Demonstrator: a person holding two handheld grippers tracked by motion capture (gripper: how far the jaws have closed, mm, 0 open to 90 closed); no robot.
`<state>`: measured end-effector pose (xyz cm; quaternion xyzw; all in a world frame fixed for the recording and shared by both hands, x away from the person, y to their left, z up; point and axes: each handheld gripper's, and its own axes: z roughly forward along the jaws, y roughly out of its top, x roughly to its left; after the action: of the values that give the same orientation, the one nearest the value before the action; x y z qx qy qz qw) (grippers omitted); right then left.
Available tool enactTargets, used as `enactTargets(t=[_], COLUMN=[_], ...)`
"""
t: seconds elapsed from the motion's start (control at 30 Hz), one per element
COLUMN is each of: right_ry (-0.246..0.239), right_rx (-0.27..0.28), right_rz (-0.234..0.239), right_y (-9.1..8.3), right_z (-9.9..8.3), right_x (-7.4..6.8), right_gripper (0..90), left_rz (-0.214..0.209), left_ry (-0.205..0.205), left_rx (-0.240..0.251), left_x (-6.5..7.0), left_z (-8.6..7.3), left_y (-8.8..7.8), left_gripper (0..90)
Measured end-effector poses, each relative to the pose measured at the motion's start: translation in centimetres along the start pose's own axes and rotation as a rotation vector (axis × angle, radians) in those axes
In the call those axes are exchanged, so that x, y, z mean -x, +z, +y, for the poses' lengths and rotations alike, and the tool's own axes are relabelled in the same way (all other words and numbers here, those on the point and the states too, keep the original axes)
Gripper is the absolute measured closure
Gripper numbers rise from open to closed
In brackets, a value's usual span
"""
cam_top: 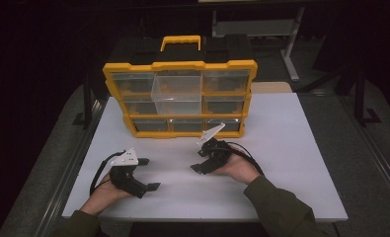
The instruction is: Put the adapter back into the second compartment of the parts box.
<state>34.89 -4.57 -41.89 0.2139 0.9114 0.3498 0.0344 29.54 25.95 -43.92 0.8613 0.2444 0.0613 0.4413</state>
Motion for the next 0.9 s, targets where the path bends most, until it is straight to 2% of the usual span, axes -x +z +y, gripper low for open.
enactTargets(t=[0.43,0.47,0.9], right_ry=[-0.004,-0.006,-0.005], right_rx=[-0.026,-0.035,-0.081], right_rz=[0.024,0.022,0.019], right_y=[0.4,0.6,1.5], right_z=[0.0,0.0,-0.3], right_x=[-0.3,-0.4,-0.2], right_gripper=[50.9,53.9,65.2], left_rz=[0.0,0.0,-0.002], left_ry=[0.004,0.004,0.008], left_rx=[-0.001,-0.001,-0.005], left_x=[0.1,0.1,0.1], left_z=[0.0,0.0,0.0], left_y=[0.0,0.0,0.0], left_gripper=[0.0,0.0,0.0])
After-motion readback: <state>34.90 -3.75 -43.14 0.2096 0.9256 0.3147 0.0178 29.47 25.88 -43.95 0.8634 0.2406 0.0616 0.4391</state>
